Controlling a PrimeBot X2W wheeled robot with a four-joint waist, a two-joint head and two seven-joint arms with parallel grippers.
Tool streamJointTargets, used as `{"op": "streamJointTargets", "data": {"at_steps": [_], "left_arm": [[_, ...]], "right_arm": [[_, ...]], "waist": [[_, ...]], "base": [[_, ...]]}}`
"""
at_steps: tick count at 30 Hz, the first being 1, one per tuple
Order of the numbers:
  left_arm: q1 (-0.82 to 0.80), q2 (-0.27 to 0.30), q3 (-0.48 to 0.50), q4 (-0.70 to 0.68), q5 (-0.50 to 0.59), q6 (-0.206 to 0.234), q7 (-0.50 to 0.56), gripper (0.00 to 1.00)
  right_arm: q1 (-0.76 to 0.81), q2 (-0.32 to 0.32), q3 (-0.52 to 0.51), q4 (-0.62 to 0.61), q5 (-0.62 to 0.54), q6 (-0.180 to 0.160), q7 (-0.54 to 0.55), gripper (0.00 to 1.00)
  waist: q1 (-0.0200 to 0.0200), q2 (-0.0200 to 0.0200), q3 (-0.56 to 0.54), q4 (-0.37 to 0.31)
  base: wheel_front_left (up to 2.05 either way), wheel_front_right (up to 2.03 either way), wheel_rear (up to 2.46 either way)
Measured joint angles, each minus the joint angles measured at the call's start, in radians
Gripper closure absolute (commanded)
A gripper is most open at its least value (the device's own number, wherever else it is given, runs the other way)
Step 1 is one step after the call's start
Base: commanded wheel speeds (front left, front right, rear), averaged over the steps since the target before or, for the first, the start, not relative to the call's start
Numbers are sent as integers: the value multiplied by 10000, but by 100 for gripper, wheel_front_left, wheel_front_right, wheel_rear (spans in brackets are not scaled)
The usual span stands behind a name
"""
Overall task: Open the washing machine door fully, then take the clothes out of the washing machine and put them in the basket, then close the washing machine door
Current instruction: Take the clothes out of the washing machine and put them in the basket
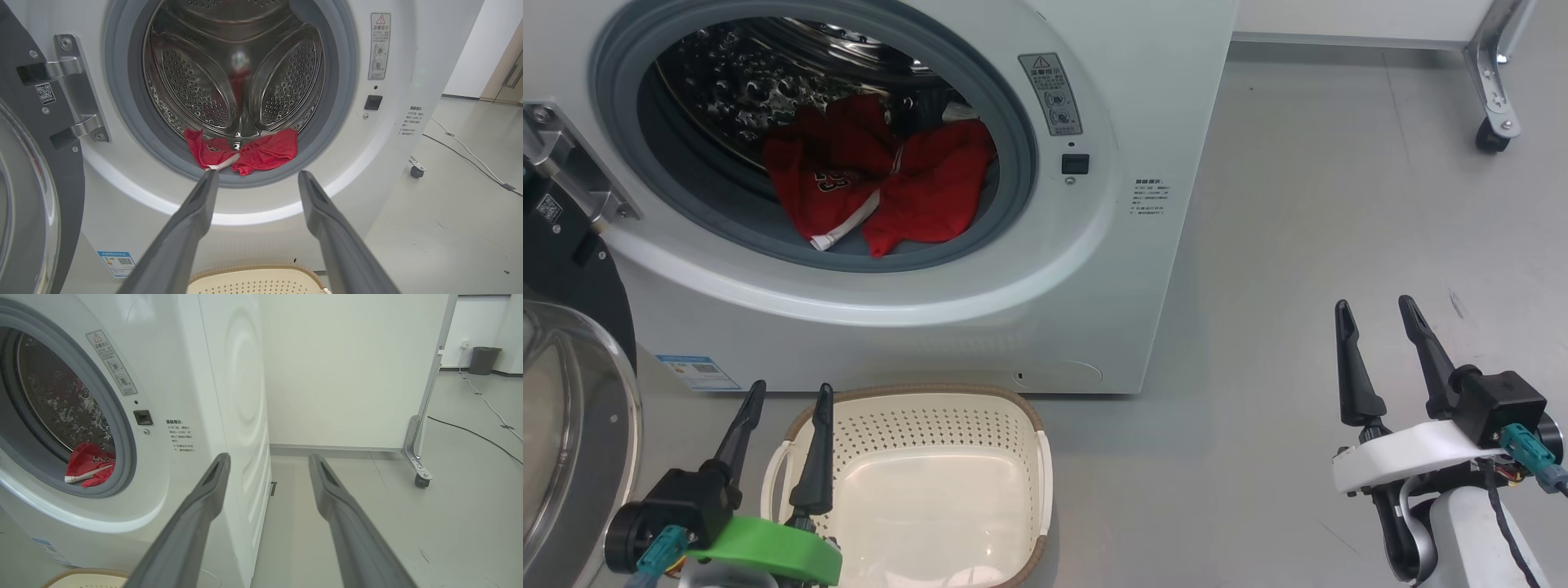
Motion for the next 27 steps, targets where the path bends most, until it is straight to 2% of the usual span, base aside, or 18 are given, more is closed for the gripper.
{"op": "streamJointTargets", "data": {"at_steps": [14, 27], "left_arm": [[-2, 2, -21, 134, 77, -17, 0, 0], [-13, 21, 199, -81, 84, 40, 25, 0]], "right_arm": [[-9, 0, 50, 2, -4, 2, 0, 0], [-29, 4, 357, -119, -96, 4, 0, 0]], "waist": [[0, 0, 33, -42], [0, 0, 492, -414]], "base": [[0, 0, 0], [0, 0, 0]]}}
